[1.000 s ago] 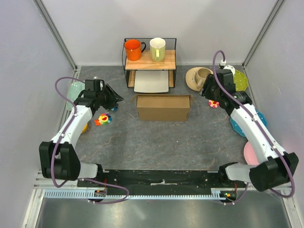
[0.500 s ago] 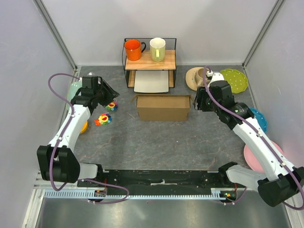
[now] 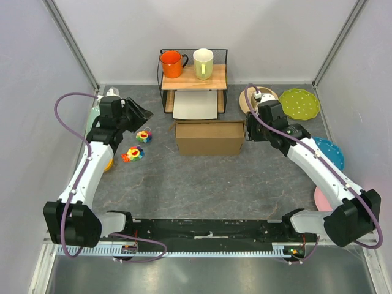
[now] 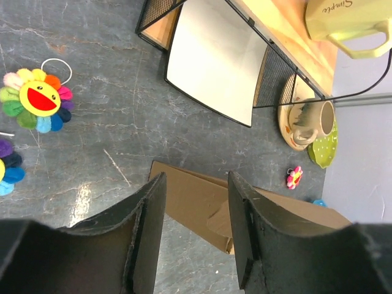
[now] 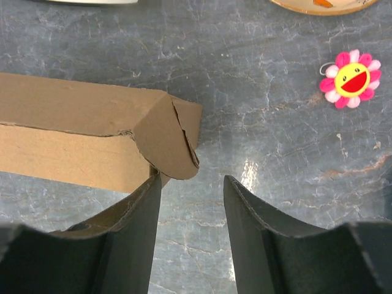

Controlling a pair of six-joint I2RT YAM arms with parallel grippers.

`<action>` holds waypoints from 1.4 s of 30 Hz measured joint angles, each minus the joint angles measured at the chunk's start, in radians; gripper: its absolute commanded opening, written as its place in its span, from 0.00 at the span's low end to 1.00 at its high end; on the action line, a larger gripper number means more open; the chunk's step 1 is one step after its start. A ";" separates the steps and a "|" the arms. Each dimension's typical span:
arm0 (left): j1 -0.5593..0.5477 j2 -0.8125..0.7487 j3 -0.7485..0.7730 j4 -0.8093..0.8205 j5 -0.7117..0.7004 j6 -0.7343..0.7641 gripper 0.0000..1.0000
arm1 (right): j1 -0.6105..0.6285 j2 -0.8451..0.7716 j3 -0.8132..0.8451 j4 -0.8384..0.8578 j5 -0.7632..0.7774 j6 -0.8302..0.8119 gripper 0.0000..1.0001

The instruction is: Fold the paper box

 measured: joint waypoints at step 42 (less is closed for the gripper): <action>0.000 -0.013 -0.056 0.092 0.091 0.000 0.48 | 0.002 0.089 0.063 0.093 0.040 -0.010 0.30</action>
